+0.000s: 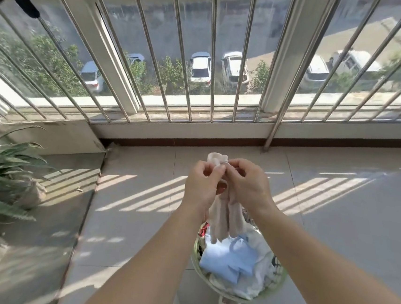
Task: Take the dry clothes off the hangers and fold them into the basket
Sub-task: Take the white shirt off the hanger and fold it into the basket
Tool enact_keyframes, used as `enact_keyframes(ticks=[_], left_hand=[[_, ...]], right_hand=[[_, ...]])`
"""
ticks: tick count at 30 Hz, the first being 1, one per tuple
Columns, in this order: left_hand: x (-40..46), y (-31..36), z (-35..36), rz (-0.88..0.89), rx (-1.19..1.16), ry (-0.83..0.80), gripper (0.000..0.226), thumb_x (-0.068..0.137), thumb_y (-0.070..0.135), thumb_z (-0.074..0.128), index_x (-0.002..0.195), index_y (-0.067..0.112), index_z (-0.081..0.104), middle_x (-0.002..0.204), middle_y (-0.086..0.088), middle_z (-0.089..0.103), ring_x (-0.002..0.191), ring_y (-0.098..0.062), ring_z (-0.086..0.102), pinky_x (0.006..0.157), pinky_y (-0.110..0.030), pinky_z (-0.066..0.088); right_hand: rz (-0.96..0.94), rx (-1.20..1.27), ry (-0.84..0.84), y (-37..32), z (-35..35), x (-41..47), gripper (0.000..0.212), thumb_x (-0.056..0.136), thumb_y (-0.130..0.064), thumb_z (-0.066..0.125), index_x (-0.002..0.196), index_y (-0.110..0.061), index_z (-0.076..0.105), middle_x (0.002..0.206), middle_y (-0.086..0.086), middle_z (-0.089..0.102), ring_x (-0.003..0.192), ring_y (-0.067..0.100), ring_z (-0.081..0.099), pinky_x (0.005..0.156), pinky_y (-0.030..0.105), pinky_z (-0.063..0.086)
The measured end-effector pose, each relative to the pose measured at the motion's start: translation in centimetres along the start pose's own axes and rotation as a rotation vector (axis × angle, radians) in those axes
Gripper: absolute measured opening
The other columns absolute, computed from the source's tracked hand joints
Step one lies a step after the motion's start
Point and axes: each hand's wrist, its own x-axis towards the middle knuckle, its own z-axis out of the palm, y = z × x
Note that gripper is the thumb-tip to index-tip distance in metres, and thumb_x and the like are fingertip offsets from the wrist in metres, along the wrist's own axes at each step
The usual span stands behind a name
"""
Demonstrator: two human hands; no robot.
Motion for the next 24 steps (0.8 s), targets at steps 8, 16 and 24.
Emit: enact_keyframes(ticks=[8, 16, 24], left_hand=[[-1.9, 0.2, 0.2, -0.057, -0.193, -0.054, 0.023, 0.094, 0.012, 0.041, 0.083, 0.005, 0.06, 0.068, -0.004, 0.065, 0.062, -0.016, 0.062, 0.059, -0.024, 0.056], [-2.6, 0.0, -0.6, 0.289, 0.464, 0.021, 0.022, 0.084, 0.006, 0.056, 0.1, 0.021, 0.056, 0.098, 0.002, 0.043, 0.081, -0.021, 0.059, 0.073, -0.027, 0.053], [-1.6, -0.2, 1.0, 0.433, 1.15, -0.328, 0.019, 0.07, 0.031, 0.076, 0.079, 0.024, 0.061, 0.089, 0.006, 0.056, 0.094, -0.019, 0.051, 0.083, -0.032, 0.036]], right_hand=[[-0.022, 0.145, -0.249, 1.4, -1.8, -1.4, 0.016, 0.084, -0.013, 0.067, 0.087, -0.028, 0.071, 0.084, 0.003, 0.071, 0.08, 0.017, 0.064, 0.085, 0.043, 0.052], [0.018, 0.186, -0.269, 1.7, -4.1, -1.5, 0.017, 0.087, -0.013, 0.063, 0.079, -0.027, 0.069, 0.079, 0.001, 0.065, 0.076, 0.013, 0.059, 0.074, 0.03, 0.05], [0.026, 0.028, -0.464, 2.5, -7.2, -2.3, 0.009, 0.085, -0.014, 0.065, 0.086, -0.021, 0.071, 0.085, 0.005, 0.069, 0.081, 0.016, 0.061, 0.082, 0.037, 0.051]])
